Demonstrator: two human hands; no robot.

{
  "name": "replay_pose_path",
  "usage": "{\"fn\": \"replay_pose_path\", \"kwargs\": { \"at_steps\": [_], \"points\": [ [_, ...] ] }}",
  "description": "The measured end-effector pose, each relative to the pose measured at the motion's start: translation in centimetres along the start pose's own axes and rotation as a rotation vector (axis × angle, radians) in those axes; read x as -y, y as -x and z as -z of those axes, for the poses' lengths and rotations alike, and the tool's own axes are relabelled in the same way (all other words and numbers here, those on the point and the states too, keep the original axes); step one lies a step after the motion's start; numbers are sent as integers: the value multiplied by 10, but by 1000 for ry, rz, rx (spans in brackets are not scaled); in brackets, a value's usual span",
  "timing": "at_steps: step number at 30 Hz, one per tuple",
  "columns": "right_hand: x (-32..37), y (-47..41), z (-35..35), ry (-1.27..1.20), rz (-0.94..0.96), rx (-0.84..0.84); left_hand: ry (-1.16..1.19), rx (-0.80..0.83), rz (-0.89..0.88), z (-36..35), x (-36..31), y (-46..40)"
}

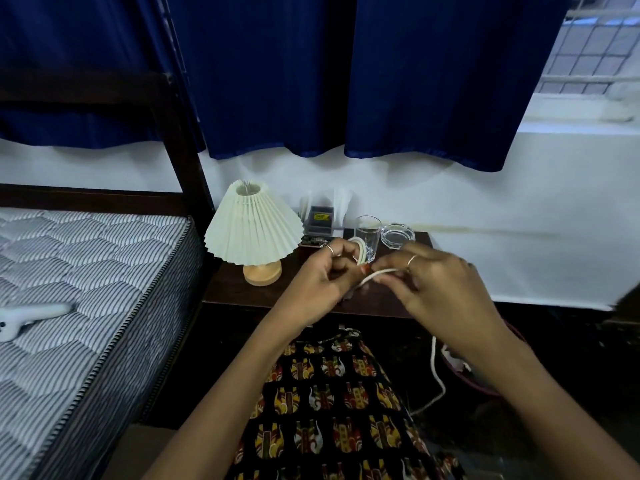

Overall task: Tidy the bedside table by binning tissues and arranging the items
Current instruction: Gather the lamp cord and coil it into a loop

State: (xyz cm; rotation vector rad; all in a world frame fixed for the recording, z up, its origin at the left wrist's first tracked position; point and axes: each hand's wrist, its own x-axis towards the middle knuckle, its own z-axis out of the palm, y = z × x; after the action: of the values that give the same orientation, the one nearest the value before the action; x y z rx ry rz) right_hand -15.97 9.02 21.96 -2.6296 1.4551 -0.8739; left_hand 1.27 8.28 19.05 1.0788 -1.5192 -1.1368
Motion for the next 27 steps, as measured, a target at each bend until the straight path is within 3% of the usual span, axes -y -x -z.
{"fn": "replay_pose_path", "kwargs": {
  "at_steps": [6, 27],
  "points": [
    [-9, -22, 3, -398, -1, 43, 59, 9, 72, -4, -4, 5],
    [-28, -13, -16, -707, -160, 3, 219, -39, 70, -15, -5, 6]
  ]
}}
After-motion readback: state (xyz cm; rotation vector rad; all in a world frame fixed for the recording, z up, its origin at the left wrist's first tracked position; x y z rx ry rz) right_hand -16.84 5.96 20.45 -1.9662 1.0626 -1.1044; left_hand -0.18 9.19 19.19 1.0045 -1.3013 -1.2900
